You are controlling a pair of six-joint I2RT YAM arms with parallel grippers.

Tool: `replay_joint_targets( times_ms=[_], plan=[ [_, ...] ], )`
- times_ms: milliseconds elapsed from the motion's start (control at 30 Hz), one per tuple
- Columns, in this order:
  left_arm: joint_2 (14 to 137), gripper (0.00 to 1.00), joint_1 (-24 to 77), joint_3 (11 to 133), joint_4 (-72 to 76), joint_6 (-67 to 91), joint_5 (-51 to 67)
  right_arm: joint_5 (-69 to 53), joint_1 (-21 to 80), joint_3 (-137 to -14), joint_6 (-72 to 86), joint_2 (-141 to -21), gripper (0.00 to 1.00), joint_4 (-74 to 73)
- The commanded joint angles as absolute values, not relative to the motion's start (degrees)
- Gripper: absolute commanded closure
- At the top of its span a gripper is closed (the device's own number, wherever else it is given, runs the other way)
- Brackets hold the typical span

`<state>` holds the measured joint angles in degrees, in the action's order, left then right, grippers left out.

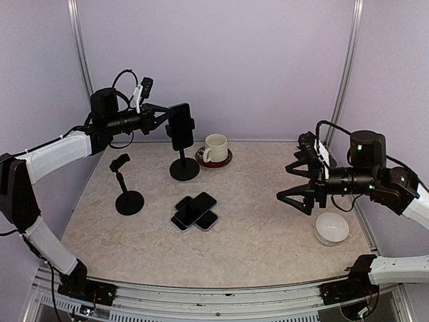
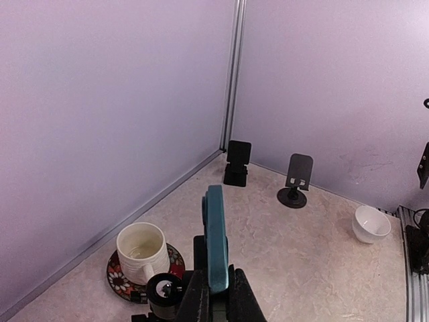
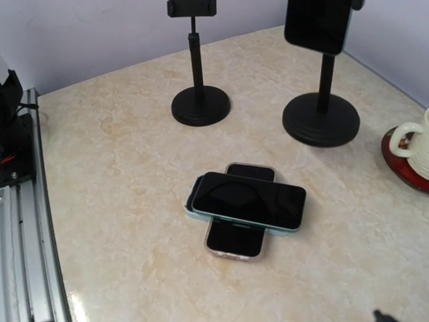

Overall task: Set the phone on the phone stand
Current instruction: Place the phone stand with the phone at the corner of the board.

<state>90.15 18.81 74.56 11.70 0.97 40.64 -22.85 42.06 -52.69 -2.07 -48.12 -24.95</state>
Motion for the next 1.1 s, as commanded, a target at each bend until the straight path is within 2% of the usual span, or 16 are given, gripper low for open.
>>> replay_joint_targets(
  times_ms=[0,300,467,1067],
  plan=[
    [90.6,1.0,16.3,79.2,23.5,-0.2,44.1,-22.7,41.6,-54.6,-2.5,-48.3,0.0,-24.5],
    [96.5,1.0,14.9,81.8,25.0,-5.7,44.8,-22.8,41.5,-54.4,-2.5,-49.0,0.0,-24.3],
    [102.2,1.0,14.4,87.4,22.8,-9.2,45.7,-22.9,41.5,-54.4,-1.8,-48.9,0.0,-24.4],
    [112.2,1.0,11.5,94.8,25.6,-9.8,48.7,-22.3,41.4,-52.5,1.1,-47.4,0.0,-25.1]
  ],
)
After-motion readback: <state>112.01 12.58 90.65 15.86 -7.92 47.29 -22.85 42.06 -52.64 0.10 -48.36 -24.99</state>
